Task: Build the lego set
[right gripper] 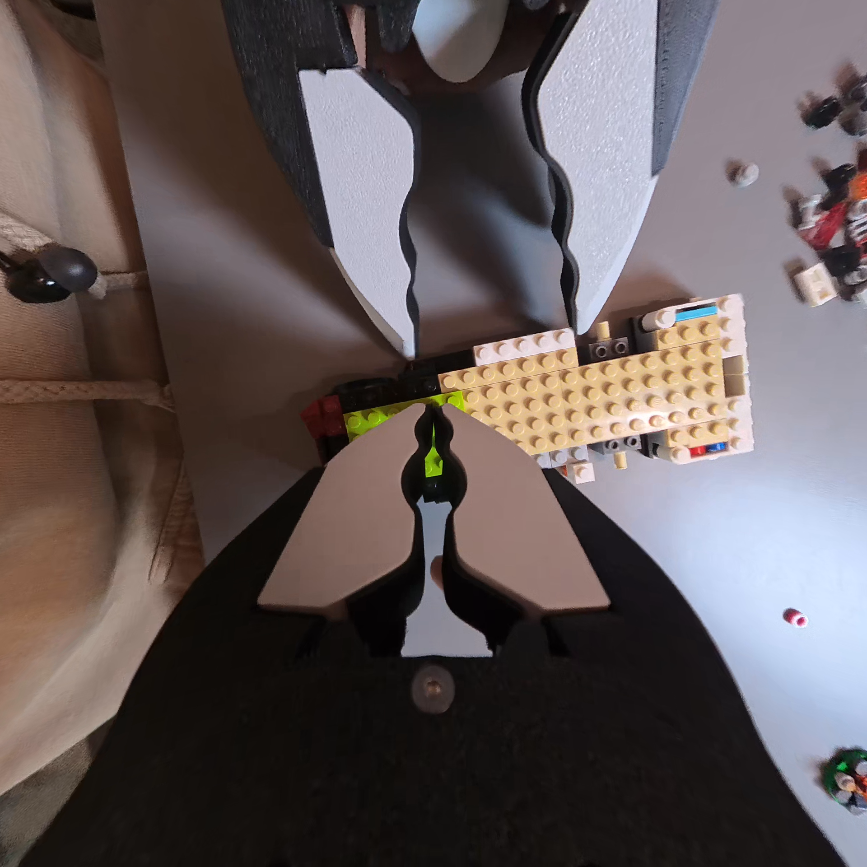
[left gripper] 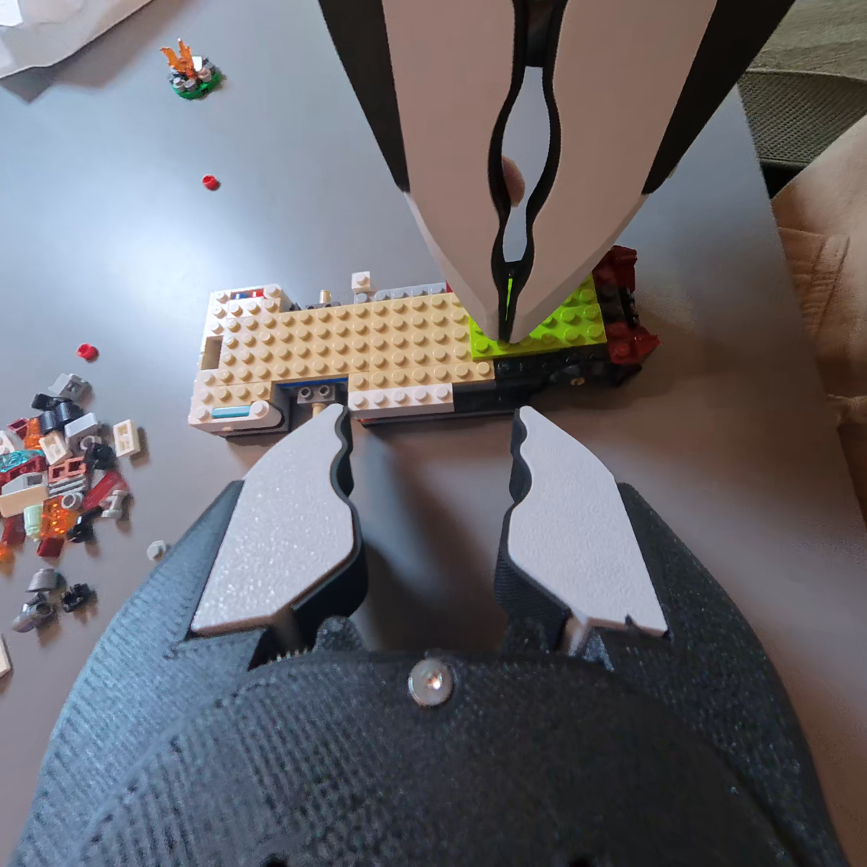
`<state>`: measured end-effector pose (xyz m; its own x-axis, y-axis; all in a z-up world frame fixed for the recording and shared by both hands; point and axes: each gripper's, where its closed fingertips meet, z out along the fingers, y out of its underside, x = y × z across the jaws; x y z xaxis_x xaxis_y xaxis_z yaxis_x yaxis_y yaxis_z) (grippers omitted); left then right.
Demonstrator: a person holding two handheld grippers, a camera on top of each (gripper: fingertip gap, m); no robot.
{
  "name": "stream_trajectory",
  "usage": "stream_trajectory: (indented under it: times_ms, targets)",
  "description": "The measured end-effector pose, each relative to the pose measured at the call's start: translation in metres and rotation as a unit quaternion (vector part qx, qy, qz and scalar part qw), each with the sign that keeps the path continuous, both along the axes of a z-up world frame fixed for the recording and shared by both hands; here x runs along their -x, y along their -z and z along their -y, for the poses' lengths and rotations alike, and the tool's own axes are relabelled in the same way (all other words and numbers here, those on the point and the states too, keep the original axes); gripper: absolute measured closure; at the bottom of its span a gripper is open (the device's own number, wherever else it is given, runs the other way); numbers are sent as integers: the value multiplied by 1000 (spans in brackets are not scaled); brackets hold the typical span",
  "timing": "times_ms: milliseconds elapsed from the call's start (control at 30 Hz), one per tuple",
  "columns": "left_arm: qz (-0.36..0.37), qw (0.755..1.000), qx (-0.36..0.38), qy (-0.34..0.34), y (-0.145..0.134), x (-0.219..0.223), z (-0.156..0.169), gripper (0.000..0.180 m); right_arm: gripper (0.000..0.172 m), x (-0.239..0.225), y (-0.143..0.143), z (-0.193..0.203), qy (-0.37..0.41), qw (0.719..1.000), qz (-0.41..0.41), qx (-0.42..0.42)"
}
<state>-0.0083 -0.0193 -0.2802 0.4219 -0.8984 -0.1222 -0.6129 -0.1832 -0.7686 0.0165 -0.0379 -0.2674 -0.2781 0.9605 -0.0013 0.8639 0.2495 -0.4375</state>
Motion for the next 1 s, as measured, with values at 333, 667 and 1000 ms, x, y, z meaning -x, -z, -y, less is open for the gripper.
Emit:
stream_trajectory:
  times_ms: [333,667,1000]
  targets:
    - [19,1000,0,-19,-6,7,-7,117,163,0,-19,-4,22,996,-82,19]
    - [26,1000,2,-14,-6,4,-4,118,165,-1,-2,1,19,998,-54,27]
    - [31,999,7,-14,-6,3,-3,116,171,0,0,3,-28,999,-13,-18]
